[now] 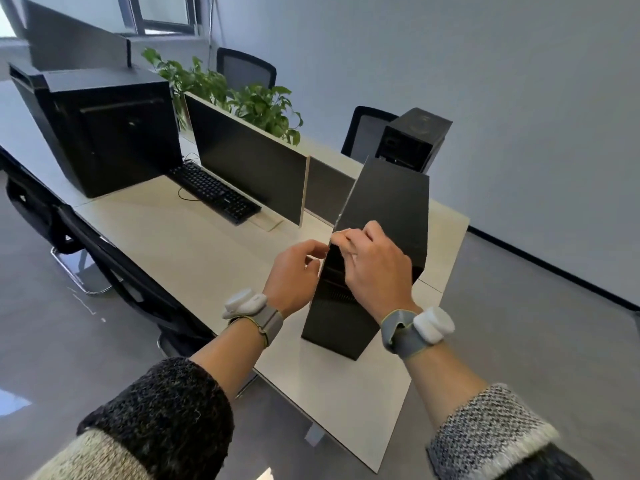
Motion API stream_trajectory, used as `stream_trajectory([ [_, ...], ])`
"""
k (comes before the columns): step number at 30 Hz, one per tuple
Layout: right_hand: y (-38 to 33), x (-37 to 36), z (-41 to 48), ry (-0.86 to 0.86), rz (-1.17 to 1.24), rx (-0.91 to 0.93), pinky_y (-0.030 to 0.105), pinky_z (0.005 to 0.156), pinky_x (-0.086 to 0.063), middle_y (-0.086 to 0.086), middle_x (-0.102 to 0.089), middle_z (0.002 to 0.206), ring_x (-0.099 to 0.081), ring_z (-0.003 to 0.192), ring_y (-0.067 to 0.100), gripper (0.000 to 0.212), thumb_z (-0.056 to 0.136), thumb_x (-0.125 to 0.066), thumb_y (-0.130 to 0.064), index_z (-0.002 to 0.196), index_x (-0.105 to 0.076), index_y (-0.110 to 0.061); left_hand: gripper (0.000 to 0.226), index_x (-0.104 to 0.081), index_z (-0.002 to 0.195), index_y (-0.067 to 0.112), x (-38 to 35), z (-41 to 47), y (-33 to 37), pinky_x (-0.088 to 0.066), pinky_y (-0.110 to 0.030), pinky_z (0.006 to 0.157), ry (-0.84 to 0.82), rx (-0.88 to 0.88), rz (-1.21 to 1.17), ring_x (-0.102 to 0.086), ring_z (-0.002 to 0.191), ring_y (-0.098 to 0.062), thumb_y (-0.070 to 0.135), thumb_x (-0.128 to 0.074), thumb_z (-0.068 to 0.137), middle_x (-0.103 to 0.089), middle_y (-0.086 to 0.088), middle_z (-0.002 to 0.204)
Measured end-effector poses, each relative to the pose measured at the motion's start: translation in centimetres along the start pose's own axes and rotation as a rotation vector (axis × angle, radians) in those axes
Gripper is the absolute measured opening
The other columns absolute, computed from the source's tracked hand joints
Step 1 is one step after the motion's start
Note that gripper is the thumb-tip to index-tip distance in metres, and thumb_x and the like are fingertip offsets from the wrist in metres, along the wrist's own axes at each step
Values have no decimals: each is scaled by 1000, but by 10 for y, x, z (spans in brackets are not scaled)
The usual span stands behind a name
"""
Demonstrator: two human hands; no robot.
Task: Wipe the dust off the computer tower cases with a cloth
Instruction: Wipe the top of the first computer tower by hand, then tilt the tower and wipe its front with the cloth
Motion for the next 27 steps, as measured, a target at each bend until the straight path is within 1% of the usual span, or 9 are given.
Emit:
stream_trajectory([
  [3, -2, -7, -9, 5, 31, -8, 26, 55, -49, -6, -52, 99, -52, 77, 11, 22, 106, -62, -36, 121, -71, -23, 36, -66, 133, 19, 4, 0, 2, -50, -26, 98, 22, 12, 33, -62, 111, -12, 3, -52, 105, -69, 4, 123],
  [7, 6, -21, -30, 13, 106, -23, 16, 52, -31, -8, -55, 95, -51, 73, 9, 25, 105, -63, -41, 122, -75, -26, 36, -67, 131, 24, 9, -7, -5, -48, -22, 92, 29, 16, 123, -61, 107, -9, 4, -52, 104, -68, 9, 117],
  [11, 7, -29, -29, 154, 237, -94, 17, 56, -39, 1, -61, 99, -55, 76, 12, 27, 103, -67, -35, 119, -73, -15, 33, -68, 128, 24, 13, -9, -12, -44, -19, 85, 27, 31, 167, -62, 104, -9, 7, -52, 104, -70, 10, 113],
  [13, 6, -40, -30, 127, 219, -133, 17, 55, -38, 0, -61, 99, -53, 74, 11, 28, 103, -66, -40, 118, -73, -18, 30, -68, 128, 22, 13, -2, -9, -44, -19, 86, 25, 14, 168, -62, 104, -10, 10, -52, 105, -70, 9, 114],
  [17, 4, -67, -49, 52, 179, -215, 23, 55, -48, -3, -64, 97, -63, 73, 16, 30, 100, -69, -46, 117, -77, -23, 24, -70, 124, 20, 9, 22, -4, -42, -10, 79, 15, -66, 127, -63, 99, -8, 19, -52, 108, -70, 9, 110],
  [19, -3, -62, -48, 132, 253, -233, 25, 56, -52, -1, -65, 98, -62, 74, 15, 36, 104, -60, -47, 119, -77, -19, 23, -70, 117, 19, 5, 38, -6, -47, -16, 79, -2, -95, 64, -64, 93, -8, 25, -50, 109, -70, 8, 103],
  [22, -21, -47, -31, 291, 257, -259, 18, 61, -46, 2, -64, 102, -57, 76, 11, 45, 108, -47, -49, 118, -74, -14, 28, -67, 98, 16, 0, 59, -10, -56, -33, 76, -39, -106, -25, -64, 84, -13, 30, -46, 110, -67, 3, 87],
  [24, -30, -58, -27, 298, 230, -306, 21, 63, -52, 1, -64, 105, -59, 79, 12, 34, 106, -57, -43, 119, -72, -15, 34, -63, 89, 11, 0, 69, -12, -56, -44, 75, -78, -122, -90, -62, 79, -22, 32, -45, 110, -64, -4, 81],
  [27, -37, -85, -42, 245, 279, -430, 34, 67, -62, -2, -67, 107, -64, 84, 15, 21, 103, -68, -35, 116, -72, -18, 41, -60, 86, 7, 3, 77, -16, -54, -51, 76, -127, -147, -128, -62, 80, -29, 38, -46, 109, -65, -12, 81],
])
Point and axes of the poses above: each hand's wrist, its own z-axis towards the middle knuckle, its own x-axis out of the back of the hand, y = z × x, the point moved 2 cm from there along z, towards the middle knuckle
